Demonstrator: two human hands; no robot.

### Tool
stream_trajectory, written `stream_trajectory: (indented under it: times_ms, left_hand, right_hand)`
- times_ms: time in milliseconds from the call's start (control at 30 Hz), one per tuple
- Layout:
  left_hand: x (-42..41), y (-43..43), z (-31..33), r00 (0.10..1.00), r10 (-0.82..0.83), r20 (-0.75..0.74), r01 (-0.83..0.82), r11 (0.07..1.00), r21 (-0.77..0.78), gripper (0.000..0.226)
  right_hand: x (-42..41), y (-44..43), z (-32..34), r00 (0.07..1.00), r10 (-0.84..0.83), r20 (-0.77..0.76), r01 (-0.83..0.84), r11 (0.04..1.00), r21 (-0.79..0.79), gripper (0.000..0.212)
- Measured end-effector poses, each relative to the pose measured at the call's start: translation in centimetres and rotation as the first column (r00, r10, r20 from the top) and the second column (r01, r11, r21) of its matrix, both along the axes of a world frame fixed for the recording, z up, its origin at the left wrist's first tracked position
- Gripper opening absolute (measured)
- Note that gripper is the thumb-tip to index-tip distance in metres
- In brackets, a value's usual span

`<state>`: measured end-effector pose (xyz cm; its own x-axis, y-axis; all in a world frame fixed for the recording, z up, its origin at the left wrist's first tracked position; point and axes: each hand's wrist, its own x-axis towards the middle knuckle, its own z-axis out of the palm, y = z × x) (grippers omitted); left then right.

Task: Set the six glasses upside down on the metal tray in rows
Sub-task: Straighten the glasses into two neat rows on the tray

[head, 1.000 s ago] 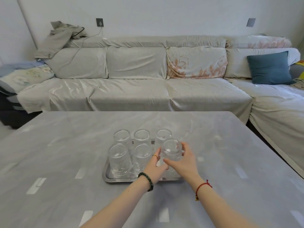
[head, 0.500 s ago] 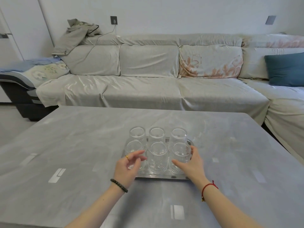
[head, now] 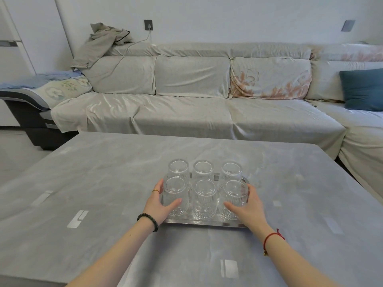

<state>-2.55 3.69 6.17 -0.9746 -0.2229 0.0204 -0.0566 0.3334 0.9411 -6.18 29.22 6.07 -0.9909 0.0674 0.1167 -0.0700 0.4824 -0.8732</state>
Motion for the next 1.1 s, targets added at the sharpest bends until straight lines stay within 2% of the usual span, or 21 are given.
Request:
stream_trajectory:
  times_ms: [233,367,467,533,600,700,767,1100]
  left_hand:
    - [-0.8,-0.1,0.4,0.999,-0.028,0.015,0.028,0.999,0.02,0.092]
    - [-1.9,-0.6,0.7,0.998,-0.053,0.04,0.054,0.999,-0.01,0.098]
    - [-2.5,-0.6,0.7,0.997,-0.05,0.064,0.054,0.997,-0.059,0.095]
    - [-2.7,-0.6,0.6,0.998,-0.035,0.055,0.039,0.996,-0.08,0.089]
    - [-2.7,-0.6,0.5,0.999,-0.027,0.044,0.03,0.997,-0.077,0.086]
    - [-2.8,-0.7,0.4,0.999,-0.02,0.035,0.023,0.996,-0.085,0.085]
    - [-2.8,-0.8,0.3,0.999,-0.026,0.037,0.029,0.996,-0.088,0.085]
    - [-2.8,-1.0,0.3,0.999,-0.044,0.028,0.047,0.991,-0.129,0.085]
  right_hand:
    - [-0.4,0.1,1.8,0.997,0.077,-0.016,-0.077,0.997,0.012,0.095]
    - [-1.0,-0.9,5.1,0.975,0.112,-0.192,-0.107,0.994,0.038,0.076]
    - [-1.2,-2.0,6.6,0.925,0.264,-0.272,-0.21,0.954,0.212,0.067]
    - [-0.8,-3.1,6.4,0.888,0.399,-0.228,-0.307,0.885,0.351,0.065]
    - [-0.6,-4.0,5.5,0.874,0.456,-0.168,-0.34,0.821,0.458,0.067]
    - [-0.6,-4.9,4.0,0.898,0.43,-0.088,-0.268,0.696,0.666,0.069]
    - [-0.7,-5.2,3.4,0.923,0.381,-0.061,-0.213,0.636,0.742,0.071]
    - [-0.9,-5.8,2.4,0.95,0.302,-0.075,-0.158,0.676,0.72,0.078]
